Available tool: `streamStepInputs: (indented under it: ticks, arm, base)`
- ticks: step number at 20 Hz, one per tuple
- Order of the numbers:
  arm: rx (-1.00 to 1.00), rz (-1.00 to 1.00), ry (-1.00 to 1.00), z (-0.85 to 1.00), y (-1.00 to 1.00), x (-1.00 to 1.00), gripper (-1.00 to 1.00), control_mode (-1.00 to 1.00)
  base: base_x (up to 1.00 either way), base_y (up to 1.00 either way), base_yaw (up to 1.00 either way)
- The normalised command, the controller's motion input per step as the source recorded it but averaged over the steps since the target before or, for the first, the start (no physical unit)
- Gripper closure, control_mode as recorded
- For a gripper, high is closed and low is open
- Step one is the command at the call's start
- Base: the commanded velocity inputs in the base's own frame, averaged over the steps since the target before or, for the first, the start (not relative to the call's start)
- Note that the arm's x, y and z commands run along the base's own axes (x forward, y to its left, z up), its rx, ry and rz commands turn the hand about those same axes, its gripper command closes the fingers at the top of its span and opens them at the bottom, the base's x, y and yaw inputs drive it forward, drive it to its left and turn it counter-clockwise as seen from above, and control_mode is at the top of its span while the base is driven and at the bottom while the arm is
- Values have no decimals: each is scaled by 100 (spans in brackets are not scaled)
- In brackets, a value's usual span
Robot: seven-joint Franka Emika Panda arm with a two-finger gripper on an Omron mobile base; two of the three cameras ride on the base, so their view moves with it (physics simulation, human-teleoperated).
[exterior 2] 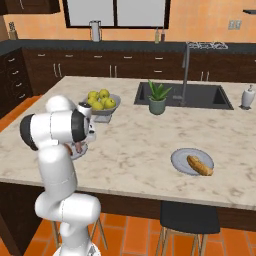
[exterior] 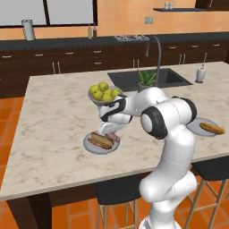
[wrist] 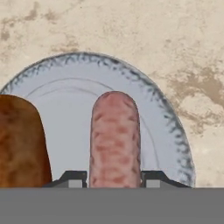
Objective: Place one bun and one sausage from the bowl on each plate.
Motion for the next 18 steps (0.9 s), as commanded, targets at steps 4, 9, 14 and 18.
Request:
streamStepInputs:
  ticks: [4,9,14,18]
  arm:
    - [0,1,0,-5,14,-18,-100,-100]
    - [0,0,0,15,2,0,-100,-100]
    - [0,-1,-5,81,-2,-13,-100,-100]
    - [0,-3,-11,80,-28,-87,-100,-100]
  base:
    - [0,0,0]
    - [0,0,0]
    - [0,0,0]
    - [0,0,0]
